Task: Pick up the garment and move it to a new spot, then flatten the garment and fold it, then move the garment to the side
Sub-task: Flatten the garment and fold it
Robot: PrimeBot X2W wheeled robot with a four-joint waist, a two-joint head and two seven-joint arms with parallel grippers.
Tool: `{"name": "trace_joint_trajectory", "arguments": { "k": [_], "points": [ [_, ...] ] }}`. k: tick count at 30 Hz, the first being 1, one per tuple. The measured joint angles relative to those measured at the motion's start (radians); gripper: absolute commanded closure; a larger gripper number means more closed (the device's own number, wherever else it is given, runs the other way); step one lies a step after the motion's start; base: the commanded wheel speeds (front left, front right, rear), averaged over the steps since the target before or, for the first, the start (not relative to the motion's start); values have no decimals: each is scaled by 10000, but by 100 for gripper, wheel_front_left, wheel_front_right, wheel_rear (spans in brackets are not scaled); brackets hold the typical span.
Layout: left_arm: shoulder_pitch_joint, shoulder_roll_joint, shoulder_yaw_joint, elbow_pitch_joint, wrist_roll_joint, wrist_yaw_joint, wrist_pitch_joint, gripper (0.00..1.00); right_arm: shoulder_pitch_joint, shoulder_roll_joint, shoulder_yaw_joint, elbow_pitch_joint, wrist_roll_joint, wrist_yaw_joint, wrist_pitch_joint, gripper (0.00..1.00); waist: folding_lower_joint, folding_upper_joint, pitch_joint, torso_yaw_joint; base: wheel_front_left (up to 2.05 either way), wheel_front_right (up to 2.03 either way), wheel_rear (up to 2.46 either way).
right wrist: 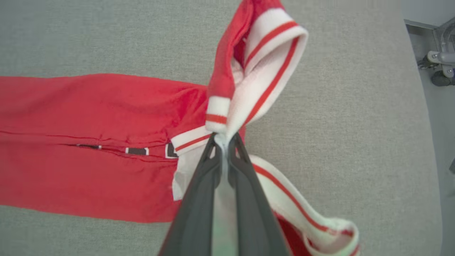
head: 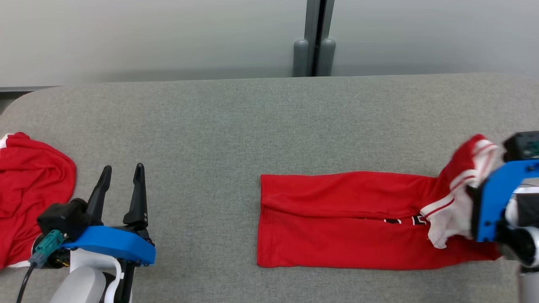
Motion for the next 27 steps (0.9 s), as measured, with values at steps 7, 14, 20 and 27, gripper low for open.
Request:
{"name": "trace_joint_trajectory", "arguments": {
  "k": [7, 14, 20, 27],
  "points": [
    [20, 56, -21, -198, -10, 82, 44, 0, -171, 767, 2203, -802, 286, 0, 284, 100, 0, 0, 53, 135, 0, 0, 0],
    [-75, 50, -253, -196, 35, 13, 150, 0, -889, 1331, 4353, 393, 470, 0, -222, 100, 0, 0, 168, 382, 0, 0, 0],
    [-337, -163, -502, 102, 92, -201, 140, 0, -1550, 1507, 5290, 2234, 709, 0, -1064, 100, 0, 0, 246, 737, 0, 0, 0],
    [-573, -307, -639, 460, 94, -401, 73, 0, -2199, 1536, 5998, 3695, 1511, 0, -1956, 89, 0, 0, 240, 994, 0, 0, 0]
  ]
}}
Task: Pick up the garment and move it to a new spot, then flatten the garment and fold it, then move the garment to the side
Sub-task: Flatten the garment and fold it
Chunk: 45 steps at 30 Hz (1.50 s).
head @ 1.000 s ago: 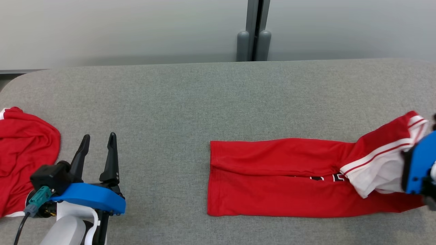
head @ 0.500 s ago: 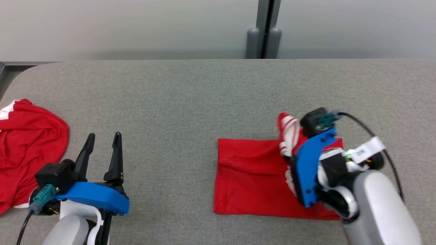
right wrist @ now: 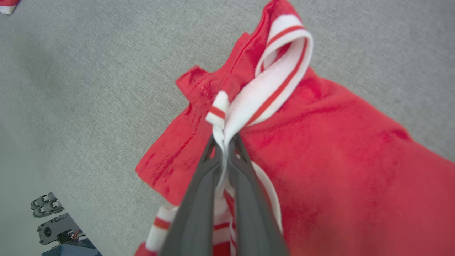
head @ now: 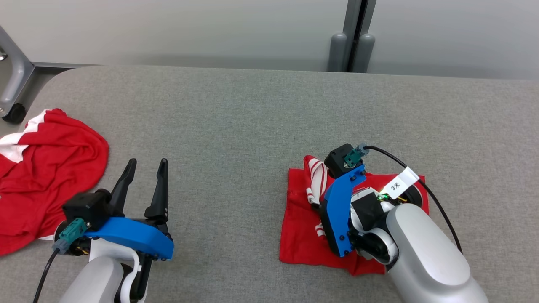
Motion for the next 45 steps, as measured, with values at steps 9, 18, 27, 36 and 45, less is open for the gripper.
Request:
{"name": "trace_joint_trajectory", "arguments": {
  "k": [9, 18, 27, 36, 45],
  "points": [
    [-81, -27, -59, 293, -2, -88, -84, 0, -348, 6, 100, 485, 1847, 0, -1440, 0, 0, 0, -121, 77, 0, 0, 0],
    [211, 52, 100, 286, -107, -4, -221, 0, 143, -12, -1762, -945, 732, 0, -3419, 0, 0, 0, -433, -241, 0, 0, 0],
    [762, 48, 416, 90, -167, 104, -387, 0, 2635, -265, -3572, -2984, -662, 0, -5559, 0, -1, 0, -658, -695, 0, 0, 0],
    [1584, 21, 790, -337, -111, 399, -443, 0, 3938, -449, -4500, -3290, -1087, 0, -7212, 0, 0, 0, -970, -1156, 0, 0, 0],
    [2293, 6, 936, -485, -77, 531, -458, 0, 4553, -545, -4690, -2688, -1143, 0, -7691, 0, -1, 0, -1481, -1363, 0, 0, 0]
  ]
}}
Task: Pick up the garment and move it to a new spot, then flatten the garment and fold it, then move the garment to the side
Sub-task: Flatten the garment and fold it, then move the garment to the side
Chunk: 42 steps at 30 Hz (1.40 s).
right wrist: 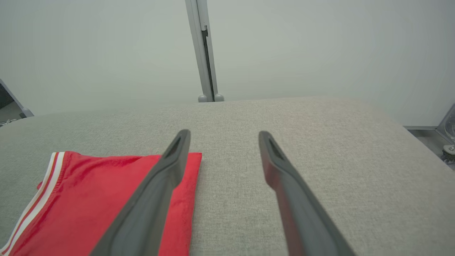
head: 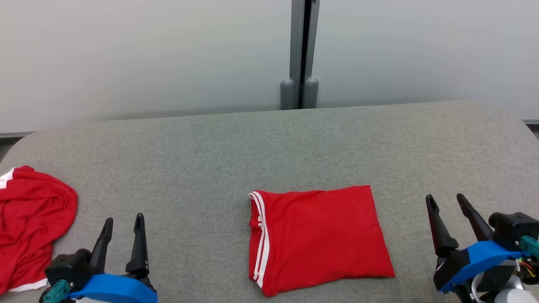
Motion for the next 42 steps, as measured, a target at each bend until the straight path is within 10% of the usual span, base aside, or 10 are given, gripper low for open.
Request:
{"name": "trace_joint_trajectory", "arguments": {
  "k": [30, 42],
  "points": [
    [255, 203, -12, -274, -100, 190, 123, 0, -29, -75, 692, 566, 257, 0, -94, 0, 1, 0, -104, -146, 0, 0, 0],
    [-430, 136, -209, -598, 84, 169, 125, 0, -1682, 21, 1037, 1946, 581, 0, 4176, 0, 2, 0, 701, 136, 0, 0, 0]
  ]
}}
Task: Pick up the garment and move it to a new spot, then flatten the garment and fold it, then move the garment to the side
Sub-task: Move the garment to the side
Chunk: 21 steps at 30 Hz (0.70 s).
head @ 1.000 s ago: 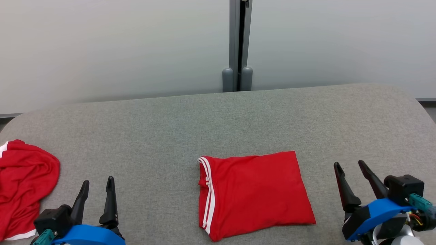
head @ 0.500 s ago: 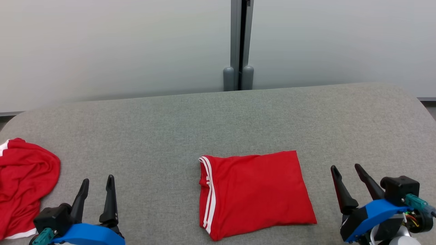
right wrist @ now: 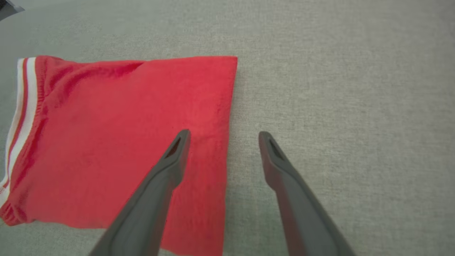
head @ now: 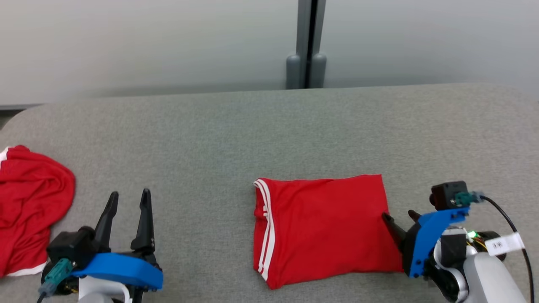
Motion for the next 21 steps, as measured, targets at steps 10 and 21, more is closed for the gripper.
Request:
{"name": "trace_joint_trajectory", "arguments": {
  "k": [10, 21],
  "points": [
    [-897, -198, -282, 274, 194, -320, -4, 0, -1257, 65, -224, 1781, -627, 0, 1628, 0, 1, 0, 730, 714, 0, 0, 0],
    [-1157, -364, -203, 658, 272, -520, -92, 0, -1777, -35, 702, 1883, -219, -13, 2357, 100, -1, 0, 981, 530, 0, 0, 0]
  ]
}}
